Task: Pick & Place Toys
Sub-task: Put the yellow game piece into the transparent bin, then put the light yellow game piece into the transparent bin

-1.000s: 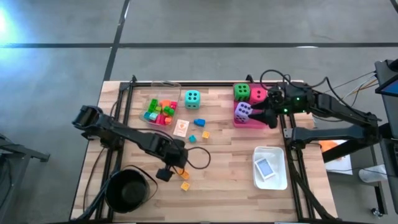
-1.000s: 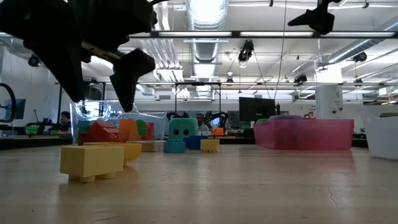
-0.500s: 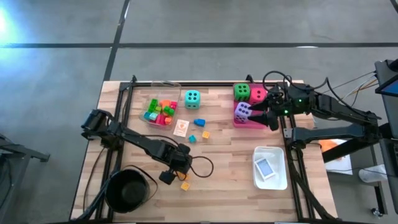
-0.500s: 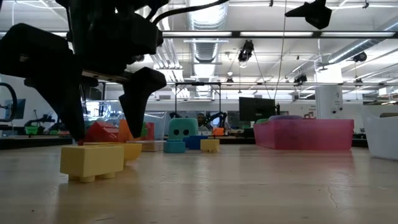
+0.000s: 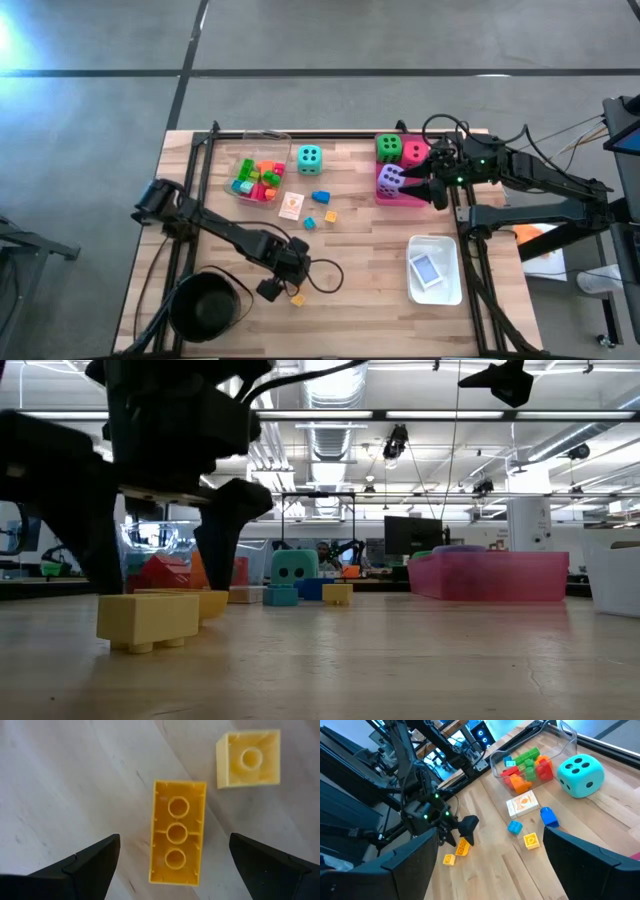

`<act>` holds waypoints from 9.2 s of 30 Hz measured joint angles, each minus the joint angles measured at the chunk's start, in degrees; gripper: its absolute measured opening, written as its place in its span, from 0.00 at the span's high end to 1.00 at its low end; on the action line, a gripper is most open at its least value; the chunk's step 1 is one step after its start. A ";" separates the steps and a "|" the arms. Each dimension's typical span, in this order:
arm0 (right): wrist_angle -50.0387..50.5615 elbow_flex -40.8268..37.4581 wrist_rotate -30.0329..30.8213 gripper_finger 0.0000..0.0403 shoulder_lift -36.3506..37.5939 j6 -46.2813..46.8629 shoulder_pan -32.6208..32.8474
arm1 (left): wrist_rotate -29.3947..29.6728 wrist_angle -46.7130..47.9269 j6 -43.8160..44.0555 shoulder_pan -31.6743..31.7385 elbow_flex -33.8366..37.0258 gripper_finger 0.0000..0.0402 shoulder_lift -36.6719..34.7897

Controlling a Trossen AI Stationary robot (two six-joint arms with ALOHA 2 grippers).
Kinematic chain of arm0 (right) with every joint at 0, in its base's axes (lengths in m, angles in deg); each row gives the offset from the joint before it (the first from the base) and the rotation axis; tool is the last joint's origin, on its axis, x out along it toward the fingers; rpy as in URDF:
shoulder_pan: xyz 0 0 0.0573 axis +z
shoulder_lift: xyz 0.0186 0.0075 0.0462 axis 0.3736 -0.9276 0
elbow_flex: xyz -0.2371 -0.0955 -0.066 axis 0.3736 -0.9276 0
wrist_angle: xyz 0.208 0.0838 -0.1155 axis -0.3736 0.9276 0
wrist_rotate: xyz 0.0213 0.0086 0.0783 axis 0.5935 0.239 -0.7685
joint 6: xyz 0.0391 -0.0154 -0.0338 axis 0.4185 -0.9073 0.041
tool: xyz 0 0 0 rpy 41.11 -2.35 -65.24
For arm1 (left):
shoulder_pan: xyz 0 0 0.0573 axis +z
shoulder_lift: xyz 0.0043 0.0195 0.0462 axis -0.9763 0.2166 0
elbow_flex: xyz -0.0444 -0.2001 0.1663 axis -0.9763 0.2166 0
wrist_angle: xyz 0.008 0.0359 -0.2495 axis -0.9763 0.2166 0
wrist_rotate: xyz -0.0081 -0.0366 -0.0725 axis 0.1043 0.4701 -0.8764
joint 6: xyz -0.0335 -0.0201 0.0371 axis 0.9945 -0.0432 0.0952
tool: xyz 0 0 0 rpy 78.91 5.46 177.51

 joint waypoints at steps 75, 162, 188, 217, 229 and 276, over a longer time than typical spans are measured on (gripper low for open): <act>-3.04 0.00 2.30 0.14 -1.85 -0.35 -0.03 | 11.95 26.06 52.29 44.51 0.31 0.70 -28.47; -6.04 0.24 7.55 0.14 -7.33 1.26 -0.02 | 3.39 35.15 44.76 44.79 -2.62 0.19 -19.02; -5.96 12.46 7.43 0.14 -46.58 -6.28 5.14 | 4.06 13.37 44.98 25.31 -1.19 0.19 -43.50; -7.26 18.32 18.16 0.14 -68.59 -23.40 9.04 | 0.03 -8.43 50.98 22.60 16.47 0.19 -52.73; -7.87 18.22 21.29 0.42 -70.55 -23.32 9.51 | -0.29 -8.04 51.00 22.60 16.46 0.19 -52.73; -6.65 24.06 33.33 0.71 -46.27 -26.12 18.60 | -8.42 -31.82 89.96 26.10 10.92 0.19 -31.95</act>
